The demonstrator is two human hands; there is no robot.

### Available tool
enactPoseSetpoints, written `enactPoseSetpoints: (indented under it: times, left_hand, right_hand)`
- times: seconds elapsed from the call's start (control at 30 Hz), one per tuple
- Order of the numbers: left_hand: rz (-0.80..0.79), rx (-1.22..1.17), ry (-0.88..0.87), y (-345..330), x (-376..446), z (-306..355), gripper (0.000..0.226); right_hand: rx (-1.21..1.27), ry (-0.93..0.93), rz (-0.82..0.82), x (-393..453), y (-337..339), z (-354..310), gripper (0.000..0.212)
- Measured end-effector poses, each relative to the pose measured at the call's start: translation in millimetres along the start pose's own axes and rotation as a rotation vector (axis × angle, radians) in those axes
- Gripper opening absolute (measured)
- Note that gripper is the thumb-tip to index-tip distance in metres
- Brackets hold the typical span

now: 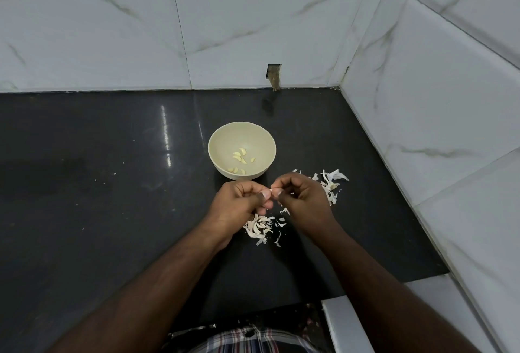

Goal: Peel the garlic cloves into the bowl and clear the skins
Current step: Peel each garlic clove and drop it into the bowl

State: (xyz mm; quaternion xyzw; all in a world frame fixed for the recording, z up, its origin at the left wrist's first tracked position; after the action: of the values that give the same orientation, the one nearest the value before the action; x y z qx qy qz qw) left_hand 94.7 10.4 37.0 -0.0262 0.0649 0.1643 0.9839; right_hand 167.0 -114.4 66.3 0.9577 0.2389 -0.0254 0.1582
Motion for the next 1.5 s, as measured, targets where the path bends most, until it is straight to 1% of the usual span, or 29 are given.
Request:
enactPoseSetpoints:
  times: [0.03,0.1,0.13,0.2,0.33,0.4,0.5,0.57,0.63,0.7,0.8,0.9,0.97,1.0,1.07,1.13,1.27,1.4,1.5]
  left_hand:
    - [0.017,0.028,-0.033,2.3,0.0,1.7,0.012]
    - [0.067,0.233,-0.156,9.4,0.2,8.5,0.012]
    - [0.086,0.331,-0.222,11.3,-1.4,12.5,0.014]
    - [0.098,0.420,-0.346,11.4,-5.6,20.4,0.018]
    - [0.118,0.447,-0.516,11.4,-10.9,28.0,0.021]
    - [0.123,0.412,-0.540,11.6,-10.7,26.8,0.023]
    - [0.106,0.380,-0.564,10.4,-9.8,26.0,0.028]
    - [0.104,0.319,-0.555,11.6,-7.7,24.8,0.031]
    - [0.092,0.223,-0.510,11.8,-5.0,22.5,0.032]
    - [0.073,0.146,-0.433,10.0,-2.6,18.3,0.032]
    - [0.074,0.062,-0.330,7.6,-1.5,13.0,0.023]
    - [0.101,-0.024,-0.253,8.1,-0.8,7.9,0.013]
    - [0.103,-0.089,-0.209,8.5,-0.8,4.9,0.014]
    - [0.097,-0.101,-0.196,8.3,-0.8,3.8,0.017]
    - [0.074,-0.086,-0.179,6.0,-0.6,2.8,0.022]
    - [0.070,-0.093,-0.154,5.4,-0.1,0.7,0.020]
    - [0.078,-0.172,-0.107,4.6,0.7,-4.0,0.007]
    - [0.074,-0.151,-0.093,5.3,-0.3,-2.5,0.007]
    - [0.053,-0.143,-0.089,6.3,-0.7,0.7,0.008]
  right_hand:
    - [0.027,-0.055,-0.012,1.2,-1.4,3.8,0.025]
    - [0.149,-0.225,-0.056,1.8,-6.0,14.7,0.019]
    - [0.225,-0.313,-0.083,0.8,-9.4,20.0,0.018]
    - [0.346,-0.460,-0.151,-2.5,-15.0,26.0,0.021]
    - [0.544,-0.669,-0.303,-9.4,-24.5,30.3,0.021]
    - [0.633,-0.747,-0.339,-12.7,-27.3,33.1,0.018]
    - [0.680,-0.787,-0.391,-15.9,-29.4,35.9,0.015]
    - [0.706,-0.778,-0.414,-17.0,-29.5,35.4,0.014]
    - [0.721,-0.747,-0.429,-16.9,-30.2,34.0,0.015]
    - [0.659,-0.684,-0.410,-14.9,-28.5,32.1,0.019]
    - [0.506,-0.522,-0.277,-5.6,-17.6,29.0,0.023]
    - [0.329,-0.398,-0.112,0.1,1.0,28.2,0.015]
    - [0.122,-0.317,-0.065,1.9,9.4,26.3,0.011]
    - [0.033,-0.279,-0.049,2.4,12.5,25.0,0.015]
    - [-0.045,-0.219,-0.013,3.1,16.7,20.1,0.025]
    - [-0.042,-0.173,-0.017,1.8,15.7,14.5,0.025]
    - [0.021,-0.138,-0.098,-6.5,2.5,5.3,0.019]
    - [-0.010,-0.091,-0.044,-8.0,2.1,1.6,0.006]
    - [-0.037,-0.103,-0.040,-7.6,1.7,0.6,0.007]
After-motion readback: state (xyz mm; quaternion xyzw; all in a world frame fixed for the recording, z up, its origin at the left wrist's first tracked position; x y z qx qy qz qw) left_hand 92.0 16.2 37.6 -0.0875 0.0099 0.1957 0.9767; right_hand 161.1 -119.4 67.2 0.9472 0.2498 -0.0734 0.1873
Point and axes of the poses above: each hand's wrist, its own x-axis towards the middle knuckle, its own y-axis out of the back of the hand, z = x × y, the point moved 8 cm from there along x, towards the middle knuckle, and after that the axes turned 9 degrees about -y, right-handed, at the moved point
